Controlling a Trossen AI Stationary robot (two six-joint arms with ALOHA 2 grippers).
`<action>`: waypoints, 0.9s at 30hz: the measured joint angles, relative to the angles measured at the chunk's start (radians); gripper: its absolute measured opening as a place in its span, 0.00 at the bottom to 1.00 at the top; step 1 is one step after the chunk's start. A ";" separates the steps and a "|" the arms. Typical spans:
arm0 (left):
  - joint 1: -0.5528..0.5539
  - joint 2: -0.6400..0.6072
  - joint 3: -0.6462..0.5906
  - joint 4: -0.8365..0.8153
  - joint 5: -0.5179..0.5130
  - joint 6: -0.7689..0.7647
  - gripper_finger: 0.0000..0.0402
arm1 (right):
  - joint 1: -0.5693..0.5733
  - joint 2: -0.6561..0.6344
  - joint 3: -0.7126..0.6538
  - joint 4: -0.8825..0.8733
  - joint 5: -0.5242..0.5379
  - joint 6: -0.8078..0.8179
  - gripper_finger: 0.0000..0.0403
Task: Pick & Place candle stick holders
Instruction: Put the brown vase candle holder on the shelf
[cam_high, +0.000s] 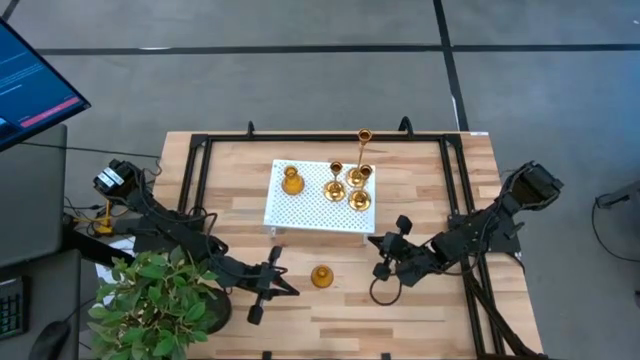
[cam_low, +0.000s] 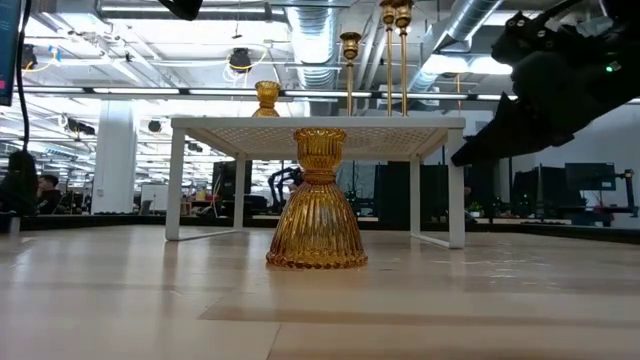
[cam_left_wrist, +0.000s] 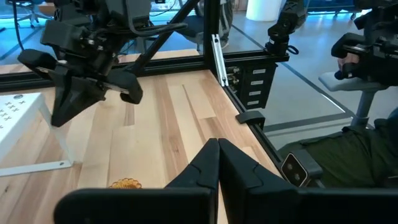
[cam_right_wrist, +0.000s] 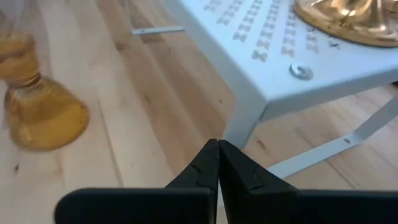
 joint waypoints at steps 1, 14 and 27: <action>0.000 0.000 0.000 0.000 0.000 0.000 0.01 | -0.004 0.000 0.000 0.006 0.007 -0.001 0.00; 0.000 0.000 0.000 -0.019 0.000 0.000 0.01 | -0.010 -0.001 0.000 0.009 0.026 -0.005 0.00; 0.002 0.000 -0.053 -0.165 0.008 0.026 0.01 | 0.152 -0.307 0.000 0.009 -0.025 -0.186 0.00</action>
